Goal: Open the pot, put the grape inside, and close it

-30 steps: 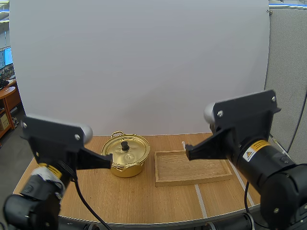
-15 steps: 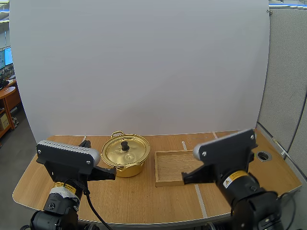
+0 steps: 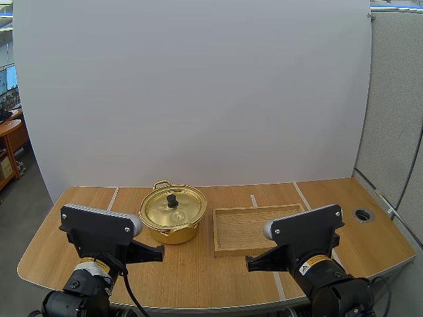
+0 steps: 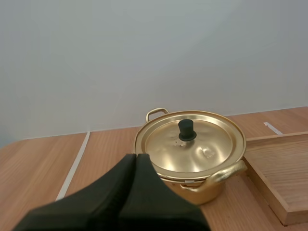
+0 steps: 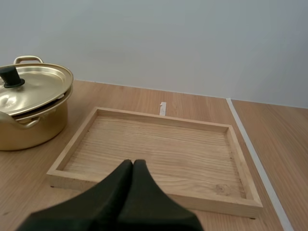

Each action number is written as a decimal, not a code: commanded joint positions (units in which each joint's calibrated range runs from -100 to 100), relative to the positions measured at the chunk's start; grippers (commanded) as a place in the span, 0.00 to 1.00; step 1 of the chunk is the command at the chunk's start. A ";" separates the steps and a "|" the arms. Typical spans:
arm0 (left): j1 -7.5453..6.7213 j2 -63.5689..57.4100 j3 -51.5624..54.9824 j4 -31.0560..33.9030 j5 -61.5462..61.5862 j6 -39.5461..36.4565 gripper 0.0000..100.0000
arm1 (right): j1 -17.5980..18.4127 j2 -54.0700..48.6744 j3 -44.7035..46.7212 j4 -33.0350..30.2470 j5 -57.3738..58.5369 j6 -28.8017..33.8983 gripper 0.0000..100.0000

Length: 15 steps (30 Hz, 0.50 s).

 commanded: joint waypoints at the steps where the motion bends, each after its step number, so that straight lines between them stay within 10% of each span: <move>1: 0.08 -0.23 0.23 -0.82 4.09 -0.43 0.00 | -0.15 -0.34 0.00 0.31 0.33 -0.07 0.00; 15: 0.08 -0.23 0.23 -0.82 3.53 -0.11 0.00 | -0.15 -0.34 0.00 0.31 0.51 -0.07 0.00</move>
